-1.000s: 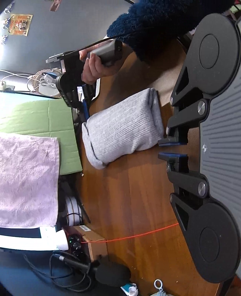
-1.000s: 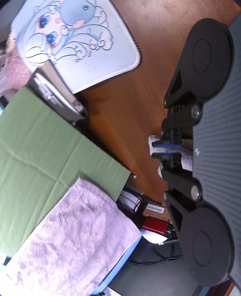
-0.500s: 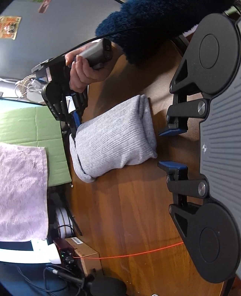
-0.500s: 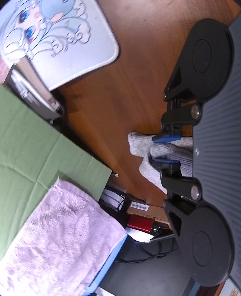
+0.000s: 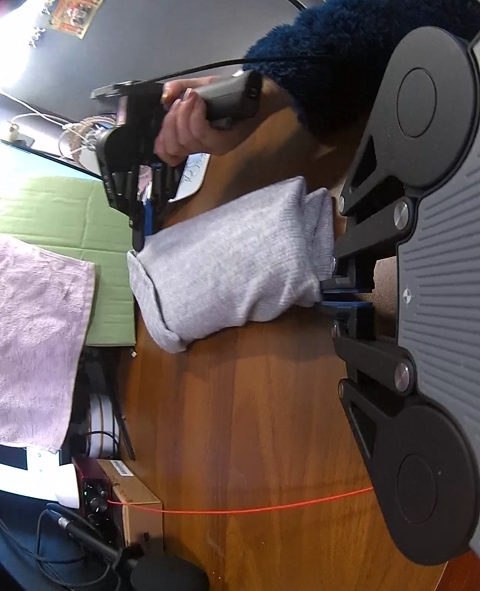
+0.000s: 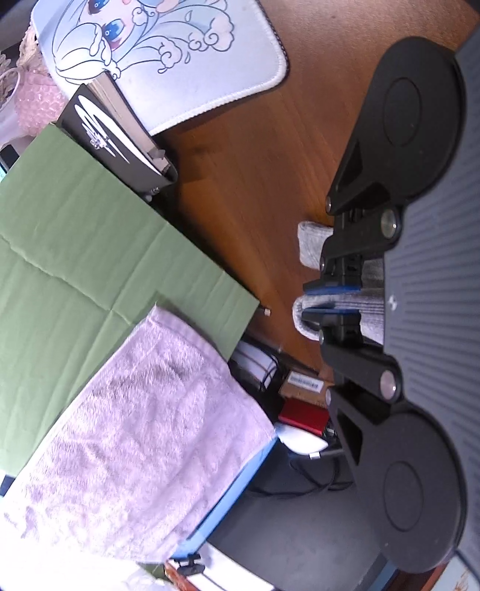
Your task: Fold clothes
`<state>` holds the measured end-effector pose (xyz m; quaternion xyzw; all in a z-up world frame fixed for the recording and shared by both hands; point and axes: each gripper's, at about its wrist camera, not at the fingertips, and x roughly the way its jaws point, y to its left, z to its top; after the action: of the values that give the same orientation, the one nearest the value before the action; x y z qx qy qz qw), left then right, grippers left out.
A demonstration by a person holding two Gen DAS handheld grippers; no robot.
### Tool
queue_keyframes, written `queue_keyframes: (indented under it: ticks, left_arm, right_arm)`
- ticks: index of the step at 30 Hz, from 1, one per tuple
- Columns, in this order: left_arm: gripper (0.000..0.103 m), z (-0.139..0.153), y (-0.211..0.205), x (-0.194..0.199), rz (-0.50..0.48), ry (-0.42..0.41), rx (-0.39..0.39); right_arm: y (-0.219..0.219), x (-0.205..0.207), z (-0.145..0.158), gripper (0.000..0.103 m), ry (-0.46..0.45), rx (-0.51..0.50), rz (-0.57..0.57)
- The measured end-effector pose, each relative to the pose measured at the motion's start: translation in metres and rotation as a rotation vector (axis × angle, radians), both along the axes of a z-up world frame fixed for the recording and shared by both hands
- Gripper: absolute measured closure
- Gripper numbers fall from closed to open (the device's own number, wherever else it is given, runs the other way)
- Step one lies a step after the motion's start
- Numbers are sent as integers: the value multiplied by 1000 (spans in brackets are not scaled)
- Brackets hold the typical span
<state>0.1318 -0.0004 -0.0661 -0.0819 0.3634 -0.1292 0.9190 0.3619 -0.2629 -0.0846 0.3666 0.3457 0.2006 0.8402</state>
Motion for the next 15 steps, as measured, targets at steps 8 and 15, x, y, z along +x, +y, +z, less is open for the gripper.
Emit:
queue_keyframes:
  ticks: [8,15]
  left_arm:
    - [103,1,-14,-26,-95,-1,98]
    - [94,15,-13,-31,-36,-89,155]
  right_arm:
    - [-1,14,-4,98,27,-35,-54]
    - [-13,7,-10,96,29,70,-31]
